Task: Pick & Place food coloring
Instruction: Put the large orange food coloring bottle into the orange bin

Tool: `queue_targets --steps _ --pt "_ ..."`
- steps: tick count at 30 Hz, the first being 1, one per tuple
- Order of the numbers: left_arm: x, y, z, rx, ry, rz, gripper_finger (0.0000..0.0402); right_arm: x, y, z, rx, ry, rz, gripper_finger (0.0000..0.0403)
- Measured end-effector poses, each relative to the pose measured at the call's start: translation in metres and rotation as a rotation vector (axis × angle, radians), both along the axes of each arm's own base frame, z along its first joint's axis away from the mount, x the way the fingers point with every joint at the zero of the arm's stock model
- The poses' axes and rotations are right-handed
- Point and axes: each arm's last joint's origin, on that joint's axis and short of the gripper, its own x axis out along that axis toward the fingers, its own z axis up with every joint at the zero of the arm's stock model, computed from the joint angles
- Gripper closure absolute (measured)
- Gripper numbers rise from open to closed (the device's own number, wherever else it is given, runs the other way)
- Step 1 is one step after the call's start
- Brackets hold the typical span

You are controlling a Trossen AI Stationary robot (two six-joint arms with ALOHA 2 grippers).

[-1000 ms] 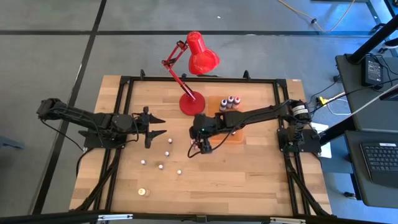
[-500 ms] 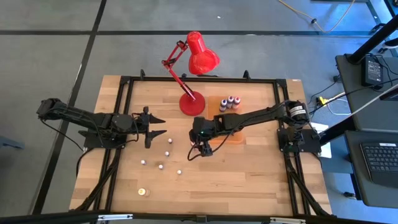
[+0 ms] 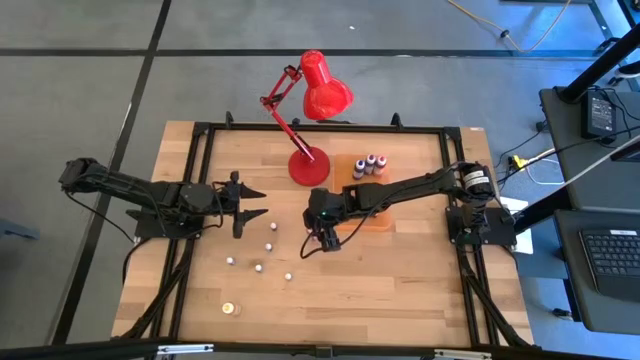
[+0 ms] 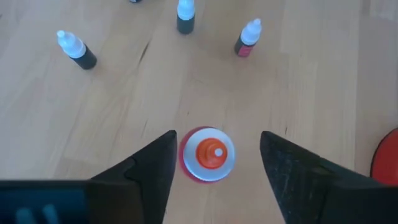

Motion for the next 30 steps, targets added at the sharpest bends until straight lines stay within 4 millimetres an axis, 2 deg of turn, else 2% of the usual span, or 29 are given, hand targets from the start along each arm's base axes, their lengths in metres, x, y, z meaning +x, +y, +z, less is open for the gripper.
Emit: queue_targets --steps 12,16,22,30 --pt "0.0 0.0 0.0 0.0 0.0 0.0 0.0189 0.0018 0.0003 -0.0068 -0.004 0.018 0.003 0.0183" --pt "0.0 0.0 0.0 0.0 0.0 0.0 0.0188 0.0016 0.0002 -0.0069 -0.004 0.02 0.003 0.0211" --pt "0.0 0.0 0.0 0.0 0.0 0.0 0.0189 0.0018 0.0003 -0.0068 -0.007 0.017 0.008 0.0283" --pt "0.0 0.0 0.0 0.0 0.0 0.0 0.0189 0.0042 0.0008 0.0003 -0.018 -0.008 0.024 0.0283"
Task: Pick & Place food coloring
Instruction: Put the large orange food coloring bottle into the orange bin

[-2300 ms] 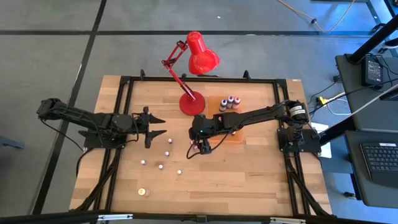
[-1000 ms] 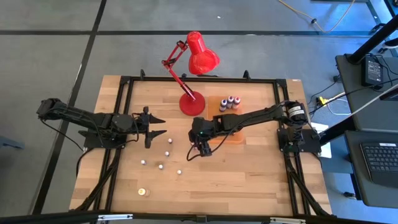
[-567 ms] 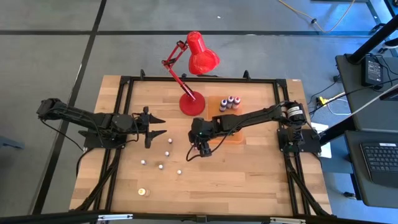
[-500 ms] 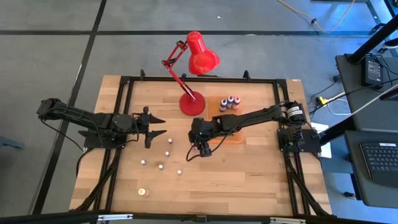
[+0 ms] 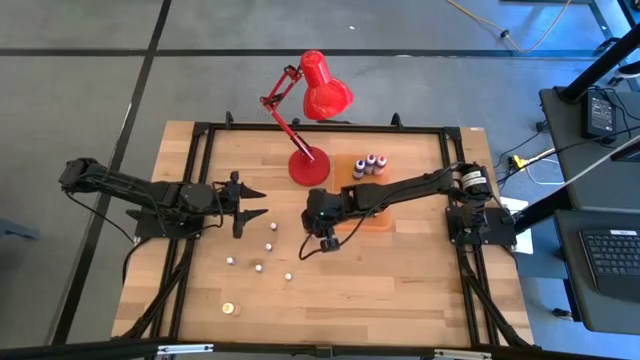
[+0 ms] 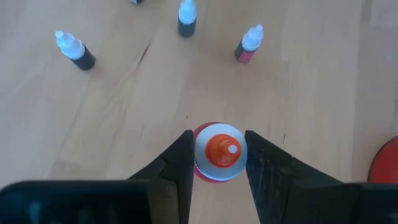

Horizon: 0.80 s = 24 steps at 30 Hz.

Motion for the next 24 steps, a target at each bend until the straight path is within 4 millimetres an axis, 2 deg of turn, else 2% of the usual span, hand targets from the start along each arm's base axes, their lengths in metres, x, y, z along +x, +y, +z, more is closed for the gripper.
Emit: queue_targets --steps 5,9,13,15,19,24 --pt "0.0 0.0 -0.001 0.001 0.008 0.0 0.0188 -0.013 -0.001 0.033 -0.003 -0.047 0.007 0.0283" --pt "-0.001 0.0 -0.002 -0.001 0.023 0.001 0.0189 -0.036 -0.004 0.066 -0.061 -0.051 -0.086 0.0283" --pt "-0.001 0.0 -0.002 0.0 0.021 0.01 0.0188 -0.061 -0.009 0.088 -0.186 -0.078 -0.211 0.0283" --pt "-0.001 0.0 -0.002 0.0 0.02 0.012 0.0187 -0.071 -0.011 0.093 -0.202 -0.083 -0.251 0.0283" --pt "-0.001 0.0 -0.002 0.0 0.02 0.012 0.0189 -0.094 -0.019 0.091 -0.189 -0.057 -0.318 0.0283" --pt "-0.001 0.0 -0.002 0.0 0.019 0.013 0.0187 -0.117 -0.035 0.07 -0.224 -0.014 -0.447 0.0283"
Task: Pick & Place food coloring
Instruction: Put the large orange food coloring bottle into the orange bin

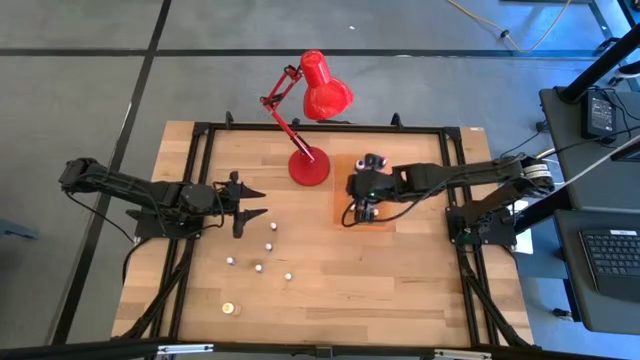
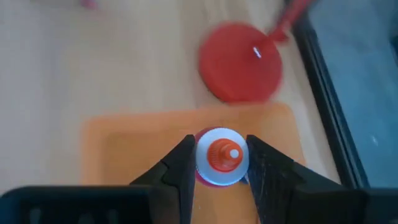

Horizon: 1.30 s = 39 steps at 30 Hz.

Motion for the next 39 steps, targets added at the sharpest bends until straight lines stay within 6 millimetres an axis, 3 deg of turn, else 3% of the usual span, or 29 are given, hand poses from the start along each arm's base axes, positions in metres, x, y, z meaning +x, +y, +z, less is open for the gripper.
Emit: queue_targets --steps 8,14,21,39 --pt "0.0 0.001 0.0 0.007 -0.001 0.021 0.0188 -0.006 -0.025 -0.05 -0.051 -0.028 -0.061 0.0283" --pt "0.0 0.001 0.0 0.008 -0.001 0.024 0.0189 -0.015 -0.037 -0.072 -0.119 -0.01 -0.099 0.0283" --pt "0.0 0.001 0.0 0.008 -0.001 0.025 0.0188 -0.019 -0.046 -0.082 -0.154 -0.029 -0.133 0.0283" --pt "0.0 0.001 0.0 0.008 -0.001 0.025 0.0188 -0.013 -0.053 -0.078 -0.1 -0.132 -0.13 0.0275"
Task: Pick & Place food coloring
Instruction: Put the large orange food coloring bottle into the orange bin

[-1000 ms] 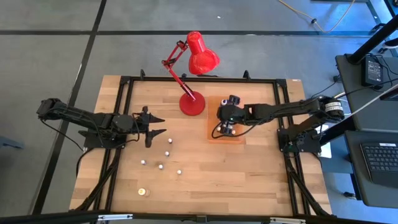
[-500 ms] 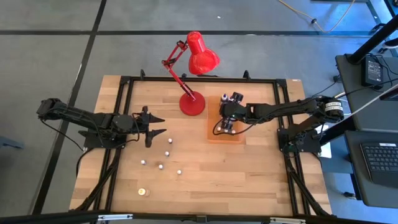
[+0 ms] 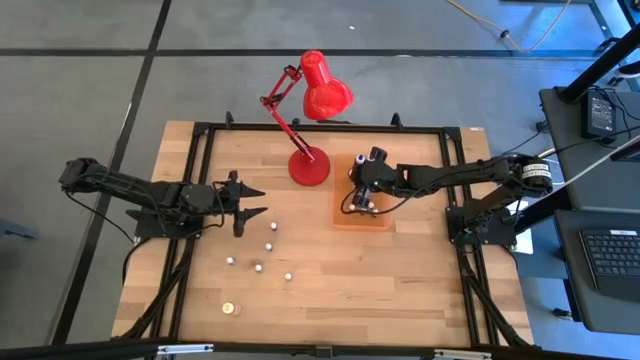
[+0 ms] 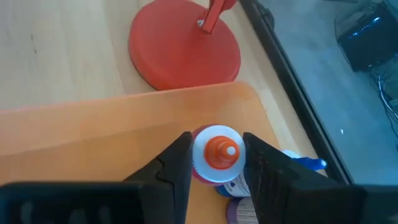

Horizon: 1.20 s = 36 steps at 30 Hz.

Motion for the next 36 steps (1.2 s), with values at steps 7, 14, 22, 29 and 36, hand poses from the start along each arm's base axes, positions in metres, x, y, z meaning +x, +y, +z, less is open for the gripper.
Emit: queue_targets --steps 7,14,22,29,36 --pt "0.0 0.0 0.0 0.0 0.0 0.0 0.0187 0.01 -0.002 -0.021 -0.005 0.055 0.023 0.0275" --pt "0.0 0.0 0.0 0.0 0.0 0.0 0.0188 0.016 -0.004 -0.028 -0.023 0.054 0.031 0.0259" --pt "0.0 0.0 0.0 0.0 0.001 0.0 0.0189 0.015 -0.004 -0.027 -0.042 0.056 0.012 0.025" --pt "0.0 0.0 0.0 0.0 0.001 -0.001 0.0189 0.014 -0.006 -0.025 -0.092 0.055 -0.042 0.0249" --pt "0.0 0.0 0.0 0.0 0.001 -0.001 0.0188 0.015 -0.007 -0.023 -0.144 0.061 -0.031 0.0248"
